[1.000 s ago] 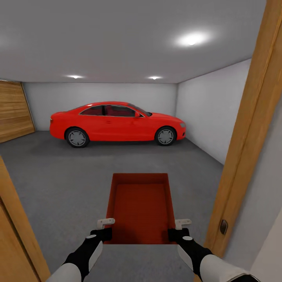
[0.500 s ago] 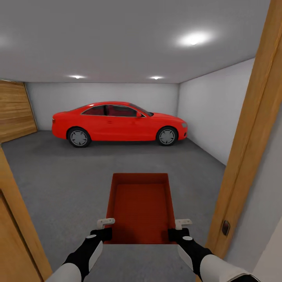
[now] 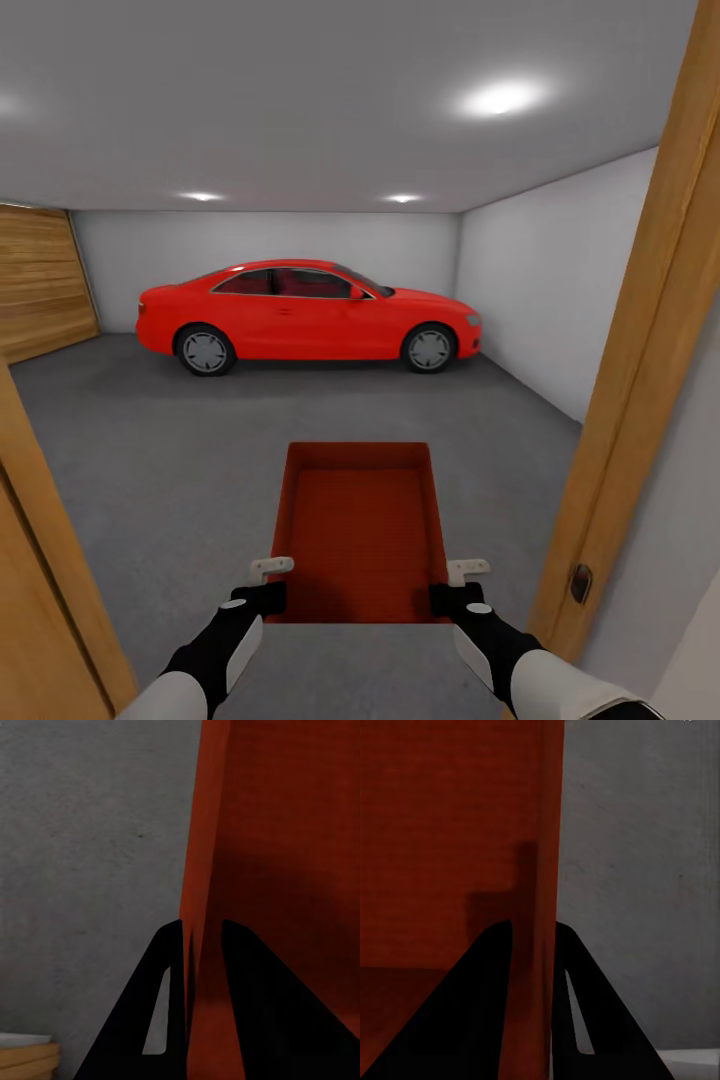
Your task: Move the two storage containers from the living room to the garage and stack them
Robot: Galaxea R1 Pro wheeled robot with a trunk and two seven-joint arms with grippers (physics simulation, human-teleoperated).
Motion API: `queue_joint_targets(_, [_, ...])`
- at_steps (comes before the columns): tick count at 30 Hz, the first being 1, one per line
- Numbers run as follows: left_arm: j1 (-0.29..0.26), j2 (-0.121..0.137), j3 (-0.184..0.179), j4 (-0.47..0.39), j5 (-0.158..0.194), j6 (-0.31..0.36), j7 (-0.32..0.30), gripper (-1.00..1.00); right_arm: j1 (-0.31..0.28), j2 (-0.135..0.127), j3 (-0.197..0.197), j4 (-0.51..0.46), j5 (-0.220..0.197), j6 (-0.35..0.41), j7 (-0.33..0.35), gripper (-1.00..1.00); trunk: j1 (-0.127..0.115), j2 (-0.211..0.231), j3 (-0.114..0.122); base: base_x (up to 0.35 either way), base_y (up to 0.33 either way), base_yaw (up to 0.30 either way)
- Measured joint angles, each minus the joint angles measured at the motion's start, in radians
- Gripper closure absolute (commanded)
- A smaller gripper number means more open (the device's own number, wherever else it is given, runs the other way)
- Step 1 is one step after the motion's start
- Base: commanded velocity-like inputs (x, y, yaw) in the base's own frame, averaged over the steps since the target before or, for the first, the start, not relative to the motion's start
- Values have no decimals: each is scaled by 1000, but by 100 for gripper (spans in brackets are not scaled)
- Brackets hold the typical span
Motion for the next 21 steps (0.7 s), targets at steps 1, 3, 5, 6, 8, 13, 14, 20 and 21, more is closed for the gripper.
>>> queue_joint_targets(1, [0, -1, -1, -1, 0, 0, 2, 100, 0, -1, 0, 0, 0, -1, 0, 100, 0, 0, 0, 0, 0, 233])
queue_joint_targets(3, [0, -1, -1, -1, 0, 0, 2, 100, 0, -1, 0, 0, -1, -1, 0, 100, 0, 0, 0, 0, 0, 249])
queue_joint_targets(5, [0, -1, -1, -1, 0, 0, 2, 100, 0, -1, 0, 0, -1, -1, 1, 100, 0, 0, 0, 0, 0, 259])
queue_joint_targets(6, [0, -1, -1, -1, 0, 0, 2, 100, 0, -1, 0, 0, 0, -1, 1, 100, 0, 0, 0, 0, 0, 262])
queue_joint_targets(8, [0, -1, -1, -1, 0, 0, 2, 100, 0, -1, 0, 0, -1, -1, 0, 100, 0, 0, 0, 0, 0, 208])
queue_joint_targets(13, [0, -1, 0, 0, 0, 0, 2, 100, 0, -1, 0, 0, 0, 0, 1, 100, 0, 0, 0, 1, 0, 51])
queue_joint_targets(14, [0, -1, -1, 0, 0, 0, 2, 100, 0, -1, 0, 0, 0, 0, 1, 100, 0, 0, 0, 52, 0, 8])
queue_joint_targets(20, [0, -1, 1, 2, 0, -1, 1, 100, 0, -1, 0, 0, 1, 0, 0, 100, -1, 0, 0, 229, 19, 2])
queue_joint_targets(21, [0, -1, 1, 2, 0, -2, 0, 100, 0, 0, 0, 0, 1, 0, 0, 100, -1, 0, 0, 307, 70, 0])
